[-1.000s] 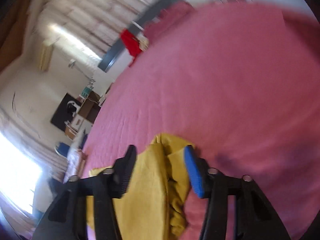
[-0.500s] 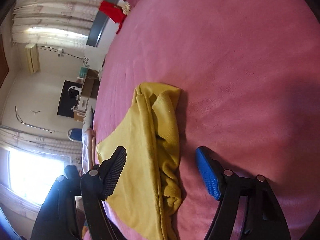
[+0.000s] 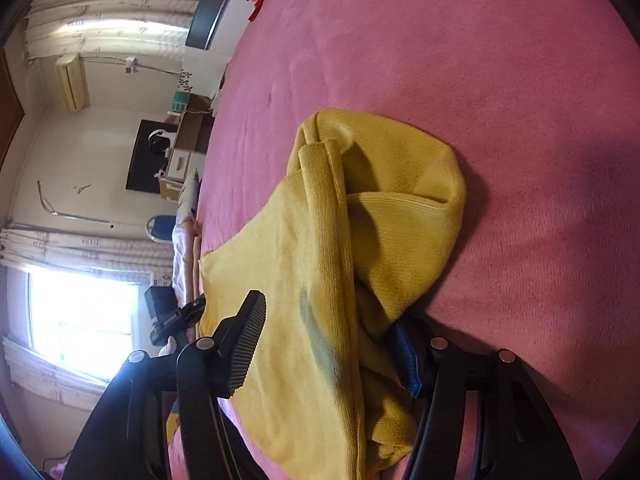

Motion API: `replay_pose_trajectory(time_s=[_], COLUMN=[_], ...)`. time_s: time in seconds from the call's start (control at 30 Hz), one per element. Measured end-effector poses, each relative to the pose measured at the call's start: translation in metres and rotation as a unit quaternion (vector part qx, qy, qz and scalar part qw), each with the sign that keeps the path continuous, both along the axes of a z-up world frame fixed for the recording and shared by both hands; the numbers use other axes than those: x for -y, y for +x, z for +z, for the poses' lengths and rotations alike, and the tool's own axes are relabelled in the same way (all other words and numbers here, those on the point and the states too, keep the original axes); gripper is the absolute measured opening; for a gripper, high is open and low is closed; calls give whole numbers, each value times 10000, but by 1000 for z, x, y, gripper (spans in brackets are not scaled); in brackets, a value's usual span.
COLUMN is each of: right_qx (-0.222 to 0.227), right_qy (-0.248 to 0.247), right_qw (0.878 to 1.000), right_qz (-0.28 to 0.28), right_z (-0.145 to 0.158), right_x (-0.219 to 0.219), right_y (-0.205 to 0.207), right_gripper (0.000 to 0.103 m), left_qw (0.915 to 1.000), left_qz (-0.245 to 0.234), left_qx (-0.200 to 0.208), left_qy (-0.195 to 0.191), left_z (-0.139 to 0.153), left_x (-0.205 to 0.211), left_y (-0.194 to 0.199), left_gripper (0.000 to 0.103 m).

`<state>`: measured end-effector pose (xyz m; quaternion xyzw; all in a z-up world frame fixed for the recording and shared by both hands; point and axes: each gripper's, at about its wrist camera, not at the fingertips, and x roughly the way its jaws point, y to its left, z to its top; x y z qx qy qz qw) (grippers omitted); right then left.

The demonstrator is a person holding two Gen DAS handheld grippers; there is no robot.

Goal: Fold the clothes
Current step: 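Grasp the folded sweater bundle edge with the left gripper and lift it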

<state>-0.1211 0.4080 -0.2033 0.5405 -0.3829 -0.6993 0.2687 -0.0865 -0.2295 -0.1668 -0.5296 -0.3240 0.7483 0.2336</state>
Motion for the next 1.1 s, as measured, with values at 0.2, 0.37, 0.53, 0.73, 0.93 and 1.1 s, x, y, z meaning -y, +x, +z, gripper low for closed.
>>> replay_pose_trajectory(time_s=[0.2,0.37,0.53,0.73,0.93,1.1], right_qx=[-20,-71,-97,-127,-113,-141], right_qy=[-34,1,-117,-196,-75,-4], right_qw=[9996,9986,9983,9982,9979,9977], right_qz=[275,520,559,553,630,665], right_z=[-4,-6,-10,-11,-9,-8], right_x=[5,13,12,12,20,23], right_y=[-4,-7,-6,-2,-3,-3], right_gripper=[61,61,61,65,70,70], left_qw=[9960,9899,9787,9772,9845,9911], left_qz=[-99,-60,137,143,-303,-711], left_qx=[243,297,363,414,367,364], left_qy=[853,1387,2018,2080,1689,1061], left_z=[-16,-21,-32,-39,-30,-20], left_x=[-9,-12,-2,-6,-34,-45], left_y=[-13,-19,-8,1,-11,-16], left_gripper=[27,28,28,28,29,31])
